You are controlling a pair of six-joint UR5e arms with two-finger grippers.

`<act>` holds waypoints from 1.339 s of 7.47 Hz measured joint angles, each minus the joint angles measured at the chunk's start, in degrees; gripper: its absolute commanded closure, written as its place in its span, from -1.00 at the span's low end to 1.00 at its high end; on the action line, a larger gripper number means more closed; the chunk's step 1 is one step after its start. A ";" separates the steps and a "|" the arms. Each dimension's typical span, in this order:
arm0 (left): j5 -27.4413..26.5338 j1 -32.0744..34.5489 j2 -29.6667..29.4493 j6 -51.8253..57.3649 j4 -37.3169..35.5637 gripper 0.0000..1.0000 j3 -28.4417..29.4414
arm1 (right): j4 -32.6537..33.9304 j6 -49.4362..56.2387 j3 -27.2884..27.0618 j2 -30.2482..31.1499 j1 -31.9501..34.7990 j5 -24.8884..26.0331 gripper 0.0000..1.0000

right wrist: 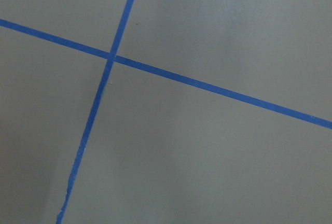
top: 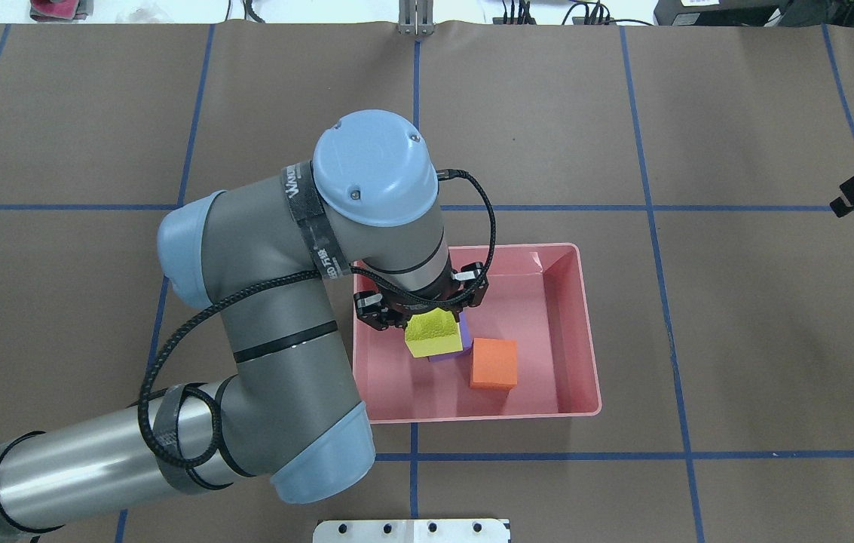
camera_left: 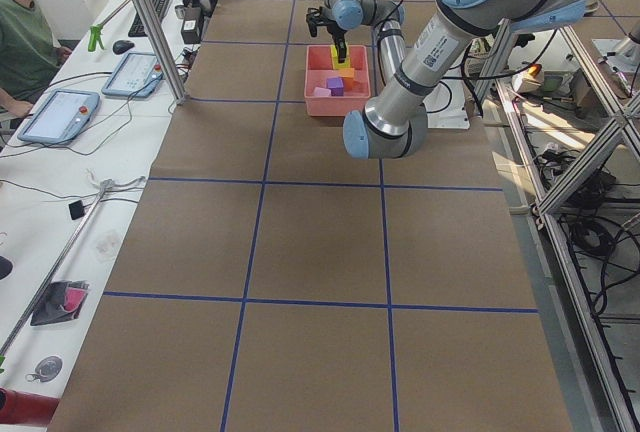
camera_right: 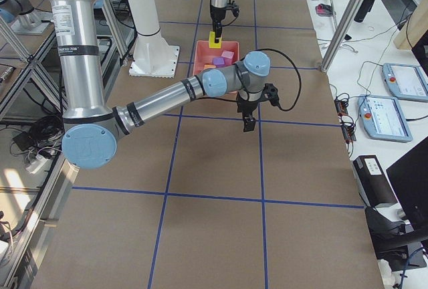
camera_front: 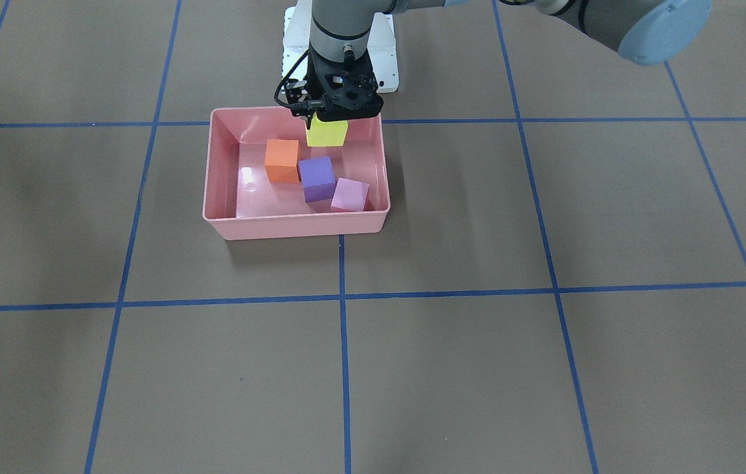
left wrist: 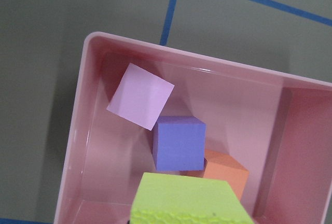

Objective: Place blocks into pink bin with both arms

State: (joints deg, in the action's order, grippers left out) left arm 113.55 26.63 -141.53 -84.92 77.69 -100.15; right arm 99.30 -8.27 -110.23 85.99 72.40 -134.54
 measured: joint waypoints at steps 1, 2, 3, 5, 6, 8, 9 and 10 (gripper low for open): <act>-1.07 -0.83 0.56 0.28 0.16 -1.00 0.59 | -0.02 0.14 0.17 1.32 1.08 -0.14 -0.99; -2.06 -1.52 1.24 0.82 0.18 -1.00 0.42 | -0.02 0.29 0.47 2.28 2.28 -0.22 -0.99; -2.84 -1.89 1.56 1.29 0.14 -1.00 -0.07 | -0.06 0.50 1.23 2.81 3.66 -0.43 -0.99; -3.33 -1.33 1.79 4.25 -1.54 -1.00 -2.93 | -0.14 0.59 3.13 2.93 5.48 -0.67 -0.99; -3.36 -0.42 1.84 7.61 -5.98 -1.00 -6.10 | -0.24 0.47 4.41 2.41 6.57 -0.41 -0.99; -3.43 3.88 3.13 17.89 -18.88 -1.00 -14.51 | -1.44 0.50 6.55 1.74 8.89 1.73 -0.99; -3.36 8.36 7.04 24.40 -23.11 -1.00 -19.96 | -2.07 0.65 6.88 2.14 9.74 2.83 -0.99; -2.99 14.17 12.79 32.36 -24.67 -1.00 -24.24 | -2.35 0.65 6.81 2.85 10.29 3.21 -0.99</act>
State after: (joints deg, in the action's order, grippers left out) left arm 110.56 40.80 -128.75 -52.56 53.02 -124.39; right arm 96.94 -7.61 -103.42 88.84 82.70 -131.33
